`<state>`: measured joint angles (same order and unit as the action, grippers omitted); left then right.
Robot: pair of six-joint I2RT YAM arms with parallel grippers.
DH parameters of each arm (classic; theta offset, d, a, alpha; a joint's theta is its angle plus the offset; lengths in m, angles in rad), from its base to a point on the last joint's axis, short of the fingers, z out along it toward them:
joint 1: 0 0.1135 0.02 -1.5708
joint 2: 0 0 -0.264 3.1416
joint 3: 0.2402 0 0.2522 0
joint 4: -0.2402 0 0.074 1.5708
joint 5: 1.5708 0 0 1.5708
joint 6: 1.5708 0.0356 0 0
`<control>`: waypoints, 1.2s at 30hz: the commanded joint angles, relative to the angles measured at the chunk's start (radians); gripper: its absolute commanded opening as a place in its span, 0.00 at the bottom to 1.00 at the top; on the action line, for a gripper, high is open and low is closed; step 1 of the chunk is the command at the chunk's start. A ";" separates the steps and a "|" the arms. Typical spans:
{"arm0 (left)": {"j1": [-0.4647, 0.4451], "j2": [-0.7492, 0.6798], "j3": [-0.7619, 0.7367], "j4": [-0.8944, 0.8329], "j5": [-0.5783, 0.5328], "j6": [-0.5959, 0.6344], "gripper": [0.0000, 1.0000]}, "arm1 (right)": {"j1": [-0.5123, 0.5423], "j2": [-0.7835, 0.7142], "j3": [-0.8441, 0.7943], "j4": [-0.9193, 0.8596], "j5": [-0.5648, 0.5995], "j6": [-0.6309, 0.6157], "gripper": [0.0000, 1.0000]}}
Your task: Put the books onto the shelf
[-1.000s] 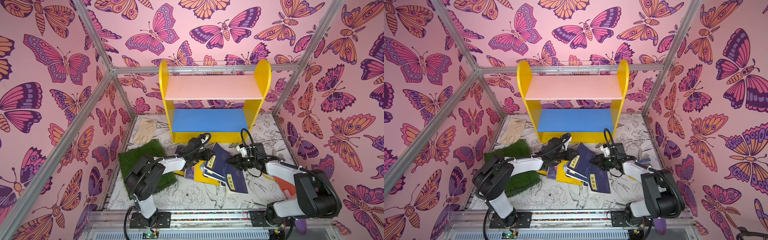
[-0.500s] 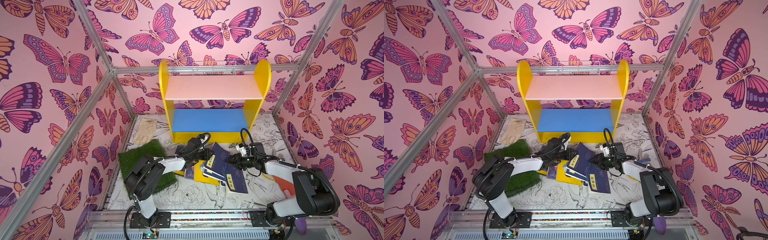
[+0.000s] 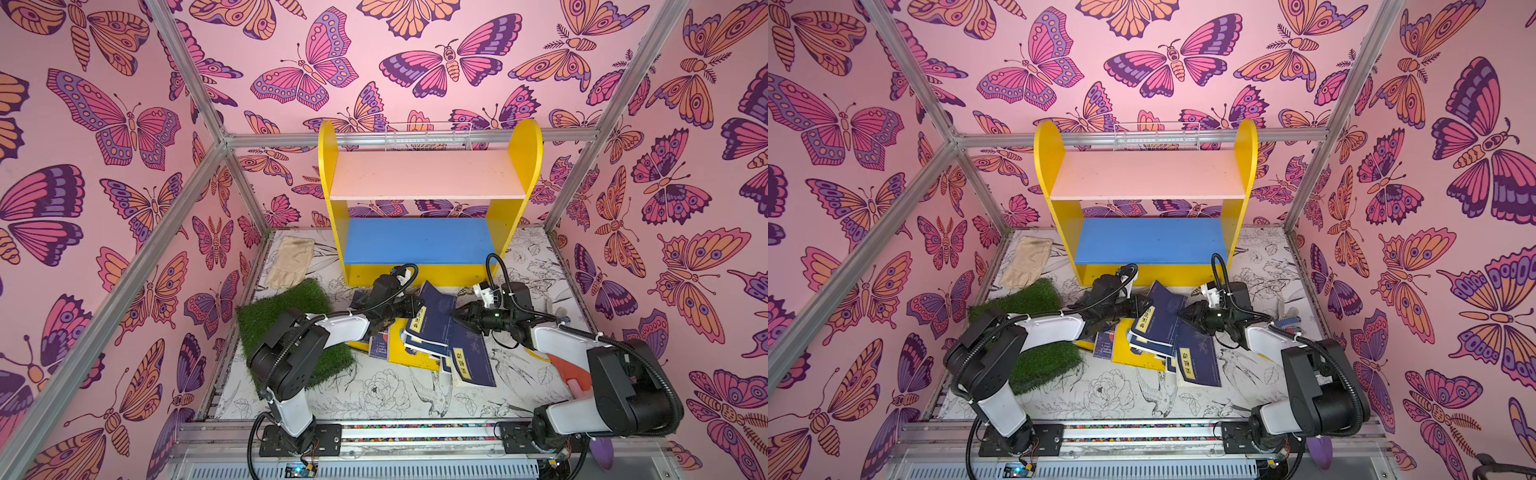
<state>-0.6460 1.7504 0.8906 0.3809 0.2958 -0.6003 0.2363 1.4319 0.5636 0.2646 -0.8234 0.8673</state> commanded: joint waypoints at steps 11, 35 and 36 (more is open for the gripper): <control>-0.030 0.033 -0.048 -0.056 0.000 0.045 0.00 | 0.047 0.133 0.034 0.071 -0.117 0.000 0.35; -0.031 -0.017 -0.143 0.095 0.062 0.071 0.00 | 0.029 0.258 0.055 0.213 -0.041 0.075 0.45; -0.031 -0.017 -0.146 0.107 0.068 0.073 0.00 | 0.029 0.259 0.060 0.216 -0.043 0.076 0.45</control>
<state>-0.6441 1.7222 0.7929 0.5365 0.2180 -0.5728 0.2420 1.6409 0.6109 0.4271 -0.8810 0.9012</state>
